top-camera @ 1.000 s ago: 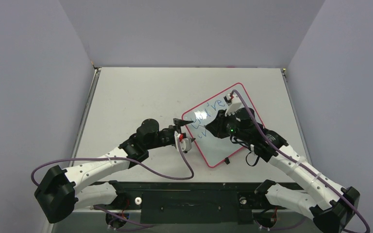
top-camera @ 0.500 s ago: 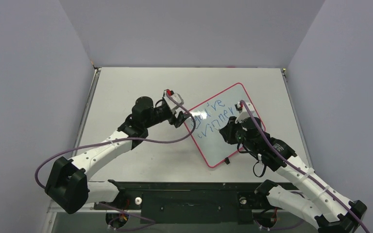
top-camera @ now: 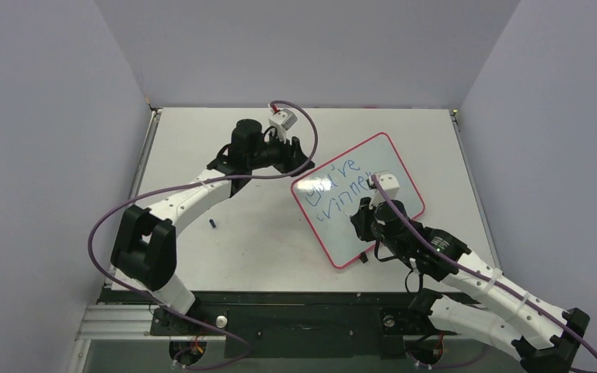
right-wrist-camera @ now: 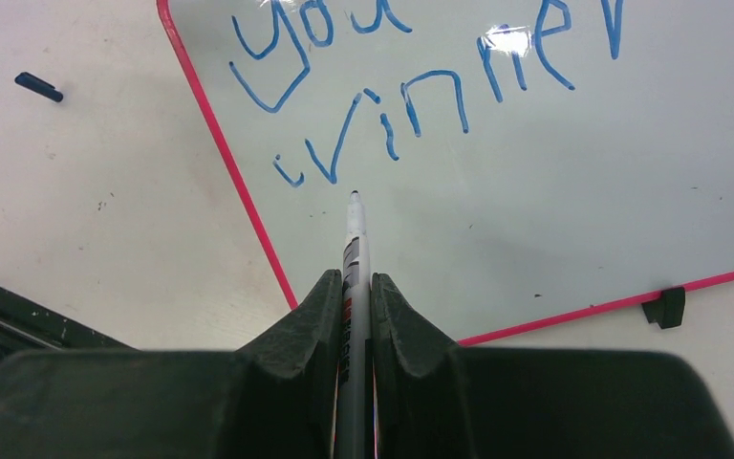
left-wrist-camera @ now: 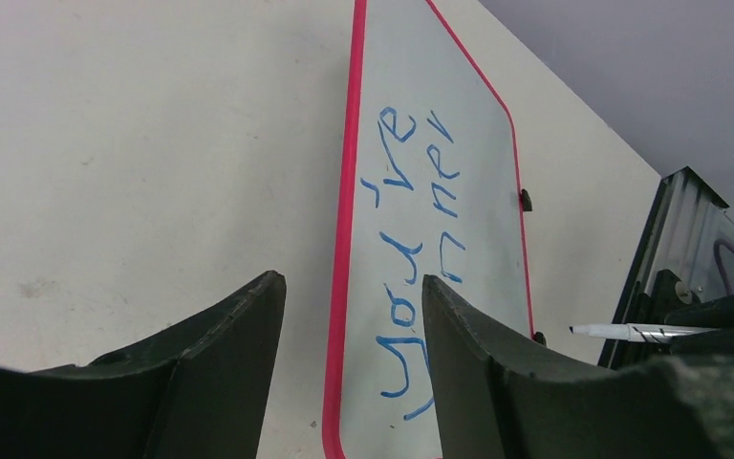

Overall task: Write a sentence on the whiteboard
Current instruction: Hold the whiteboard on the whiteboard stand, then write a sentence on the whiteboard.

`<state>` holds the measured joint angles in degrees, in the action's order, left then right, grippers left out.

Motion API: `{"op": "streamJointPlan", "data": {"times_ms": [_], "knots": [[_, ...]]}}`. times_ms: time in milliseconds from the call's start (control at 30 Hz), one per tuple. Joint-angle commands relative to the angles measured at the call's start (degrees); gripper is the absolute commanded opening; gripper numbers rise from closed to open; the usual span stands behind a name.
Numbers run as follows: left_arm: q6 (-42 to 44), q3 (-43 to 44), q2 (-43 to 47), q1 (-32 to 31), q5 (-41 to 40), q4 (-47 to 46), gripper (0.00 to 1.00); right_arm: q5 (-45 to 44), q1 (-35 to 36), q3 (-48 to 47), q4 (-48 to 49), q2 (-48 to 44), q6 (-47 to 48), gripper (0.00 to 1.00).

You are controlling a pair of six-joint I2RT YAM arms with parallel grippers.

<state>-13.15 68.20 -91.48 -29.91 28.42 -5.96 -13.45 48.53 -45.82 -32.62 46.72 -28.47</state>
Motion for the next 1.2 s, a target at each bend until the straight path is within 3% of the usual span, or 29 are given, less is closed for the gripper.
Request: {"op": "streamJointPlan", "data": {"times_ms": [0, 500, 1000, 1167], "knots": [[-7.1, 5.2, -4.5, 1.4, 8.2, 4.6, 0.51, -4.4, 1.0, 0.8, 0.0, 0.4, -1.4, 0.0], [-11.8, 7.8, -11.1, 2.2, 16.6, 4.7, 0.28, -7.1, 3.1, 2.1, 0.5, 3.3, -1.2, 0.0], [-10.5, 7.6, -11.6, 1.1, 17.6, 4.2, 0.0, -10.7, 8.5, 5.8, 5.7, 7.2, -4.0, 0.0], [-9.6, 7.5, -11.0, 1.0, 17.4, 4.4, 0.0, -12.0, 9.8, 6.2, 6.8, 8.4, -4.4, 0.0]]}}
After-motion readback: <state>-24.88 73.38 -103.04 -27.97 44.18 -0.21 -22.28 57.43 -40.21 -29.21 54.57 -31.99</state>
